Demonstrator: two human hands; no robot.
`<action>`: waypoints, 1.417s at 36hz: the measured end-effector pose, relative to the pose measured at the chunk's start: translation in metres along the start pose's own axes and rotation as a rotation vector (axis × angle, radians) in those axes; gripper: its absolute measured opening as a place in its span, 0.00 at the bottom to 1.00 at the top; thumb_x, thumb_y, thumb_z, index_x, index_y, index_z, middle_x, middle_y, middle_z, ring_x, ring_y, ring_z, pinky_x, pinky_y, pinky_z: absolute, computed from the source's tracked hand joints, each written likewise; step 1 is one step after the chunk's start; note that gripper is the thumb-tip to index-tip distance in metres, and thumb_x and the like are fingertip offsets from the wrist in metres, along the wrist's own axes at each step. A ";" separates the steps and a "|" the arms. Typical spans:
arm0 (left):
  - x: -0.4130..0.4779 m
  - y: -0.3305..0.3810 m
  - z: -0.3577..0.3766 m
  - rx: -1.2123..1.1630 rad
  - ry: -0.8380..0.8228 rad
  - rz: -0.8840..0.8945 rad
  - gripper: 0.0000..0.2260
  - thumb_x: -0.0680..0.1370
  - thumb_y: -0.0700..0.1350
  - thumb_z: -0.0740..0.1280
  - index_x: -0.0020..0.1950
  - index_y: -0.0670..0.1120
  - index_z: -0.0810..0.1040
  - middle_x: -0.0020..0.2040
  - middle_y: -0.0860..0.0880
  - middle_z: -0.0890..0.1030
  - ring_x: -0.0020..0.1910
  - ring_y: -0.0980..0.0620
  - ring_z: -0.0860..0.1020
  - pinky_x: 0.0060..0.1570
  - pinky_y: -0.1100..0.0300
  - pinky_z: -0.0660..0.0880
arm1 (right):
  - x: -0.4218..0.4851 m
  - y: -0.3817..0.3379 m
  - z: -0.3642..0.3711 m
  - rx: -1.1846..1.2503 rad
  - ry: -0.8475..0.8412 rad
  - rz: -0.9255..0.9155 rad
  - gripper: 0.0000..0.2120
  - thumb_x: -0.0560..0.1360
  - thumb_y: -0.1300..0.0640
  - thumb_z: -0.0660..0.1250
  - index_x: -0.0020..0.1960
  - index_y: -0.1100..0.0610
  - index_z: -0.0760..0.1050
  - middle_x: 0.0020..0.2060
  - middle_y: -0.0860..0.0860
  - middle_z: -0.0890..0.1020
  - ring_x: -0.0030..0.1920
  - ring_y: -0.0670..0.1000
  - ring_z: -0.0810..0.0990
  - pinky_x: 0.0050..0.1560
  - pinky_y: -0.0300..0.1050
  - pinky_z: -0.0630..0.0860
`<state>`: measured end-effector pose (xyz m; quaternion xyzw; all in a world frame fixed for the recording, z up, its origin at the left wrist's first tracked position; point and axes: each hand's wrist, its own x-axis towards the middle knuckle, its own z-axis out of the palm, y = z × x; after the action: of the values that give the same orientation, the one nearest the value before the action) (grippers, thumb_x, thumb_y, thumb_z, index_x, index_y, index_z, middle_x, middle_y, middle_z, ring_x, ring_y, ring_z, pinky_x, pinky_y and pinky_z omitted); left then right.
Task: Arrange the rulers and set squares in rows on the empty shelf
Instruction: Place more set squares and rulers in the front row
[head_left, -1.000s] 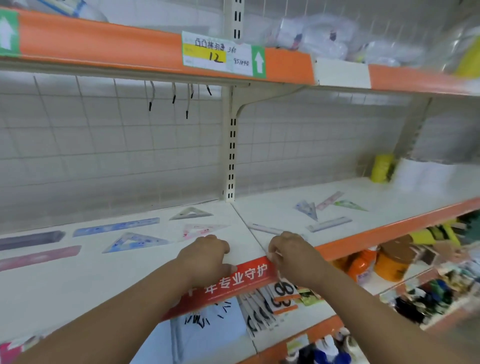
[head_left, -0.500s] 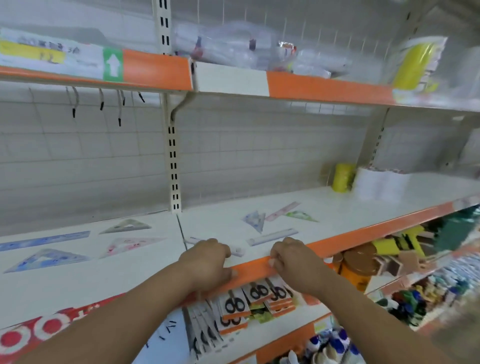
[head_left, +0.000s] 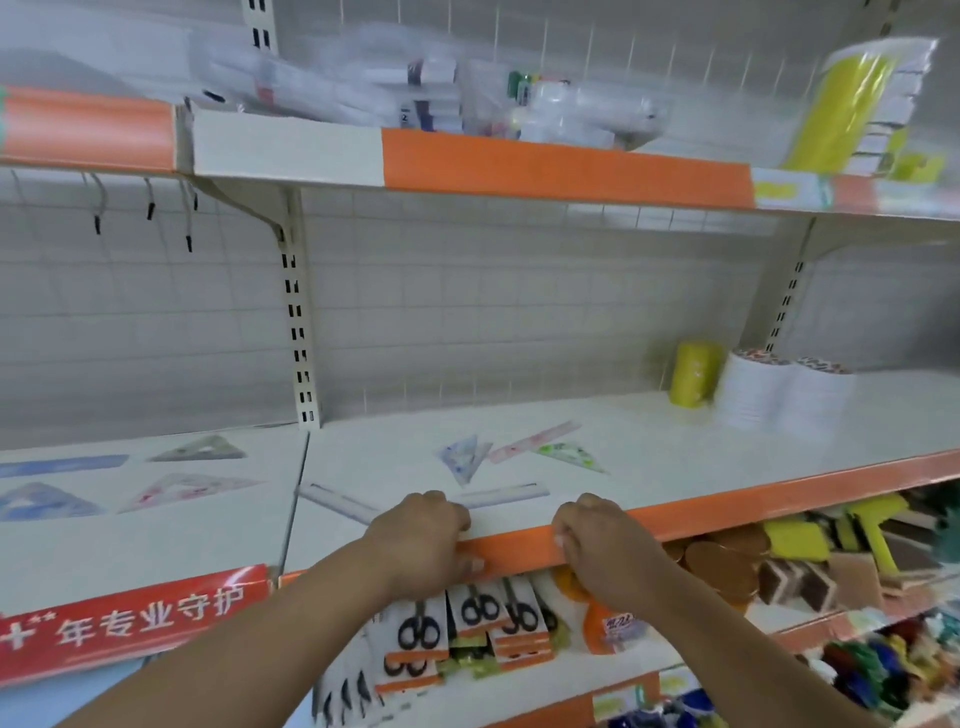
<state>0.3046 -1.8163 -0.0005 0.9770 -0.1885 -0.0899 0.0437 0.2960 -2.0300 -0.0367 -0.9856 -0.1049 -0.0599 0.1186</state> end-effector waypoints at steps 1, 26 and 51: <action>0.004 0.000 -0.001 0.003 0.003 -0.005 0.23 0.77 0.60 0.62 0.67 0.49 0.71 0.63 0.47 0.71 0.63 0.48 0.70 0.61 0.52 0.71 | 0.004 0.003 0.000 0.009 -0.001 0.001 0.07 0.81 0.57 0.54 0.51 0.52 0.72 0.47 0.48 0.71 0.50 0.48 0.70 0.49 0.41 0.70; 0.137 0.000 -0.011 -0.021 -0.068 0.085 0.19 0.76 0.56 0.66 0.61 0.46 0.76 0.56 0.48 0.75 0.52 0.50 0.73 0.46 0.62 0.68 | 0.107 0.087 -0.007 0.001 -0.017 0.178 0.09 0.80 0.54 0.56 0.55 0.53 0.74 0.49 0.48 0.71 0.54 0.50 0.72 0.53 0.44 0.72; 0.145 0.035 0.010 -0.031 -0.022 -0.164 0.15 0.78 0.52 0.64 0.57 0.42 0.76 0.60 0.40 0.73 0.57 0.43 0.75 0.55 0.56 0.72 | 0.175 0.121 0.001 -0.096 -0.234 -0.076 0.17 0.79 0.50 0.62 0.62 0.59 0.74 0.61 0.56 0.69 0.59 0.55 0.72 0.58 0.43 0.72</action>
<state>0.4224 -1.9042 -0.0293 0.9873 -0.1071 -0.1066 0.0493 0.4923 -2.1109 -0.0396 -0.9857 -0.1524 0.0463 0.0556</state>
